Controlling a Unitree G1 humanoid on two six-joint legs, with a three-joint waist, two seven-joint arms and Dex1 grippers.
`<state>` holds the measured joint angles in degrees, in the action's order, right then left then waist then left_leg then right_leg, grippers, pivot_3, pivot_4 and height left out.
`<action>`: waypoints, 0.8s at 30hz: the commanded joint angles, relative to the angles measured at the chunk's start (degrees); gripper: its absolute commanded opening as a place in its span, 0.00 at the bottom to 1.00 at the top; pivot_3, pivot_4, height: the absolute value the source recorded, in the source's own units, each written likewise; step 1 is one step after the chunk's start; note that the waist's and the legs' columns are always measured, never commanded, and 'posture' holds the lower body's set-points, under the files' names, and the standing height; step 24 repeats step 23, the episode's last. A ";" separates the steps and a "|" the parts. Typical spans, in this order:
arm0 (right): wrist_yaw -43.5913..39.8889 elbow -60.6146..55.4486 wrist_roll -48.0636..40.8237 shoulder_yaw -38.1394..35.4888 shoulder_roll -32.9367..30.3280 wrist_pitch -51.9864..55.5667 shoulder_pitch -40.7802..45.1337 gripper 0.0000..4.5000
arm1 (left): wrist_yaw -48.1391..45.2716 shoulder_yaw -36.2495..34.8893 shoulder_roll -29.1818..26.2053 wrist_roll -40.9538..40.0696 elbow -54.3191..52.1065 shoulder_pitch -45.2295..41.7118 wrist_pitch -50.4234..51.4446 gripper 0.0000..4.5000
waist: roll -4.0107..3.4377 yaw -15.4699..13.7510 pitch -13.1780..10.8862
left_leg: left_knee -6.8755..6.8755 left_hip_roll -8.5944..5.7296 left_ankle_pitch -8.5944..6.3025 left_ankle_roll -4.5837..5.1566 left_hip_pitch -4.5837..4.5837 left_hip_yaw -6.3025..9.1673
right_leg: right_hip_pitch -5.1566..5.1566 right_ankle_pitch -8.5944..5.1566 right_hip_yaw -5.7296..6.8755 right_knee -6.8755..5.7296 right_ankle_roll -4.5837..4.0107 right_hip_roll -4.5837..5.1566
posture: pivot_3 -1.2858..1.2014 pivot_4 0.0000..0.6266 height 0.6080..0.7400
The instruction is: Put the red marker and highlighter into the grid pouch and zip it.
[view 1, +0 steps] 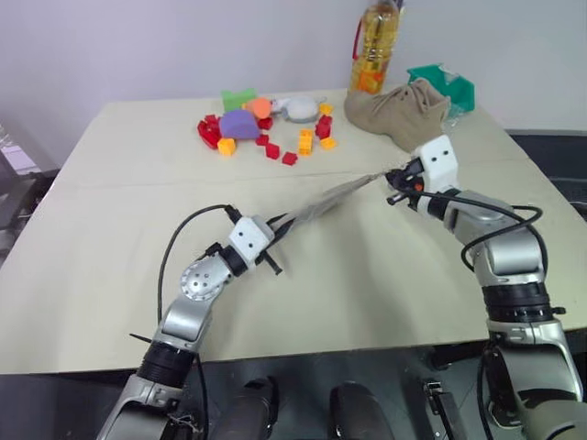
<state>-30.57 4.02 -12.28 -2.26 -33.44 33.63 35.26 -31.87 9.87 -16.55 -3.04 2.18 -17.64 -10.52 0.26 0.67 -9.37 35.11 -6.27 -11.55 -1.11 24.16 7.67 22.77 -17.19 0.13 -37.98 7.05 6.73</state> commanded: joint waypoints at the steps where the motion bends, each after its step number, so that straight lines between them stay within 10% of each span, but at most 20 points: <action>1: -6.35 -6.59 -3.92 -1.74 -2.94 0.73 -3.59 0.20 | 0.02 -3.40 -2.30 -1.43 -1.13 2.37 2.61 0.15 | 0.00 0.04 0.00 | 0.00 0.00 0.00 0.00 0.00 0.00 | -0.01 0.00 0.00 0.00 0.00 0.00 | 0.52 0.24 1.00; 7: -13.60 -13.19 -8.28 -4.47 -7.16 0.87 -15.50 0.87 | 3.25 -9.74 -4.17 -4.18 -5.93 9.70 9.19 0.76 | 0.00 0.02 0.00 | 0.03 0.00 -0.02 0.04 0.00 0.00 | -0.03 0.00 0.00 0.01 0.01 0.01 | 0.52 0.24 1.00; 24: -11.20 -8.44 -7.82 -10.55 -4.31 -8.45 -21.61 0.87 | 9.18 -20.25 -6.14 -7.65 -14.70 25.29 21.68 0.76 | 0.01 -0.31 -0.01 | 0.03 -0.01 -0.06 0.07 -0.02 0.00 | -0.08 0.00 0.00 0.04 0.00 0.07 | 0.52 0.24 1.00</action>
